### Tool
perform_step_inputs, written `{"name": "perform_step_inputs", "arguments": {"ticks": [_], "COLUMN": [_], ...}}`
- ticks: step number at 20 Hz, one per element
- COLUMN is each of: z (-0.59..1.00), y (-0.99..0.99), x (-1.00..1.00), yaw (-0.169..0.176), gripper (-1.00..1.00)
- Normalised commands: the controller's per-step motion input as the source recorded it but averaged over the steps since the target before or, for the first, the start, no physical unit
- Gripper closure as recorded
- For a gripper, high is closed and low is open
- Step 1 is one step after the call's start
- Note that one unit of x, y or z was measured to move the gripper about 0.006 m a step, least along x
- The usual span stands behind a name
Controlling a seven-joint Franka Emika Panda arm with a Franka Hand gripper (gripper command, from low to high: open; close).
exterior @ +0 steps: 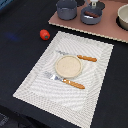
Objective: Place the fish, sausage, and tomato into the frying pan.
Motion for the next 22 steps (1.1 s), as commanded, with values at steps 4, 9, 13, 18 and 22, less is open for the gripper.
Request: {"name": "perform_step_inputs", "arguments": {"ticks": [4, 9, 13, 18, 22], "z": [0.8, 0.48, 0.2, -0.07, -0.26], "y": [-0.53, -0.56, -0.62, -0.68, -0.69], "x": [-0.37, -0.43, -0.41, -0.42, -0.48], "yaw": [-0.086, -0.062, -0.056, -0.052, -0.056], "gripper": [-1.0, -1.0, -1.0, -1.0, -1.0]}}
